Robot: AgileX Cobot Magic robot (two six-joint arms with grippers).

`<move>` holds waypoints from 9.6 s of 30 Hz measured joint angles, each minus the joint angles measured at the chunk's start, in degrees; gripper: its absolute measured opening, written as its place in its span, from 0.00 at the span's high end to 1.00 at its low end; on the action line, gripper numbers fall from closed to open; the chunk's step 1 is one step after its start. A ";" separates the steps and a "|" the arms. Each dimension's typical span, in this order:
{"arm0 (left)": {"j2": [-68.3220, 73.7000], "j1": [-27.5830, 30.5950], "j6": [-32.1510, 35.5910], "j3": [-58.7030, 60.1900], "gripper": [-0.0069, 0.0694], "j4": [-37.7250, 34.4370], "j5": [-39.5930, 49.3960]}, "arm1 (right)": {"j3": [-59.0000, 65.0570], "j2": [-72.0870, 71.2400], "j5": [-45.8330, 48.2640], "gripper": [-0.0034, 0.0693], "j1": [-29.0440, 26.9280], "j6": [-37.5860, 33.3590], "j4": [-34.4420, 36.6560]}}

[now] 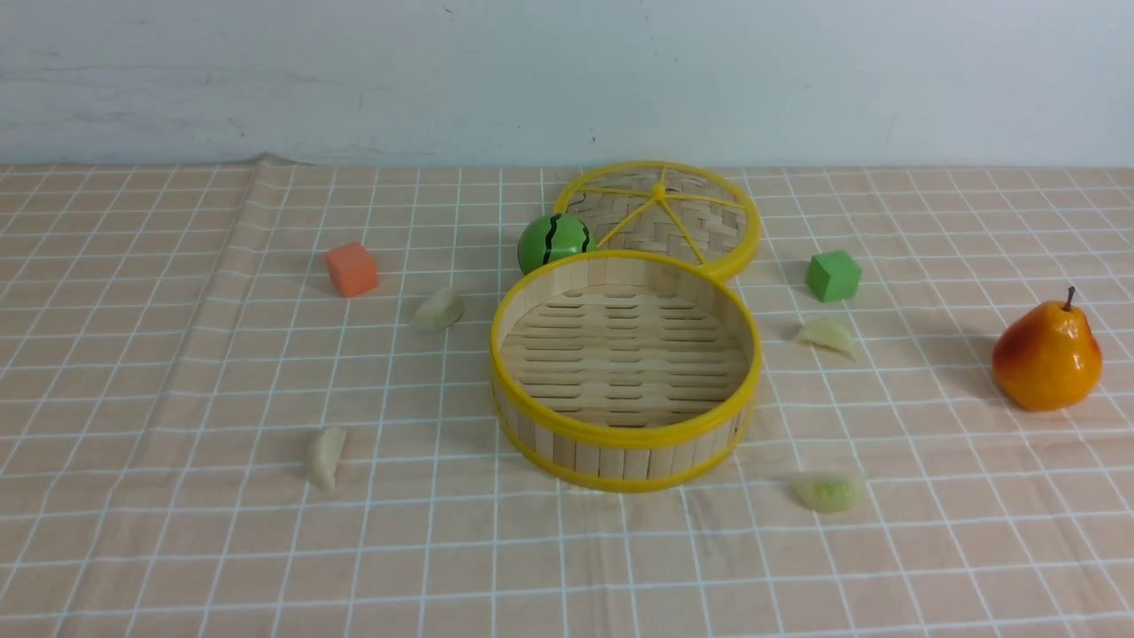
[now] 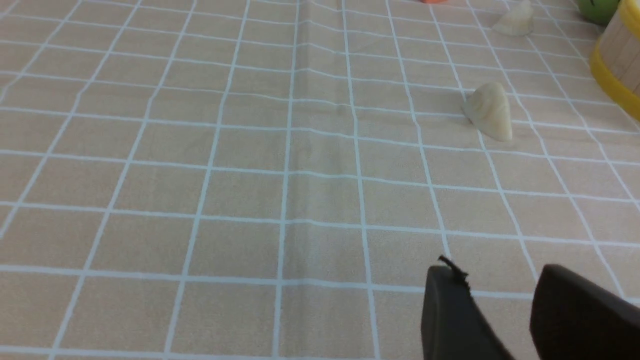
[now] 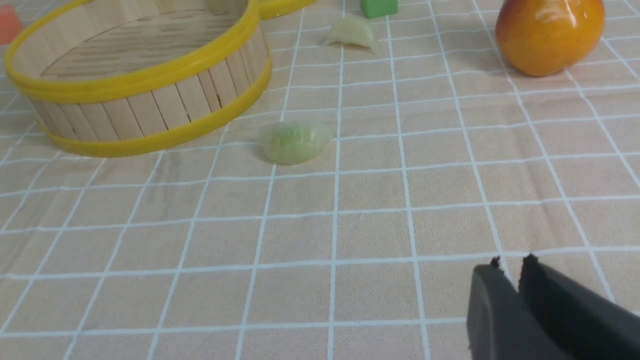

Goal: Put the dumplings into the steamer on the table with the brown tablecloth.
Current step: 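Reach for and grasp a dumpling on the table with the left gripper, then place the dumpling into the bamboo steamer basket with the left gripper, then reach for and grasp a dumpling on the table with the left gripper, then place the dumpling into the bamboo steamer basket with the left gripper, then reach for and grasp a dumpling lying on the table beside the steamer, then place the dumpling in the bamboo steamer basket with the right gripper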

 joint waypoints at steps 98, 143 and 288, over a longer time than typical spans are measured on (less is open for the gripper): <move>141.09 -14.39 -11.08 -125.37 0.38 0.15 24.89 | -40.63 66.35 12.94 0.95 14.82 -3.85 -3.24; 137.12 -25.68 -1.64 -125.80 0.46 -3.50 31.21 | -40.63 66.35 10.59 0.91 15.00 -3.85 2.77; 10.97 -31.98 -5.83 -19.10 0.82 17.82 19.48 | -102.66 123.28 18.41 0.65 1.68 -22.10 2.90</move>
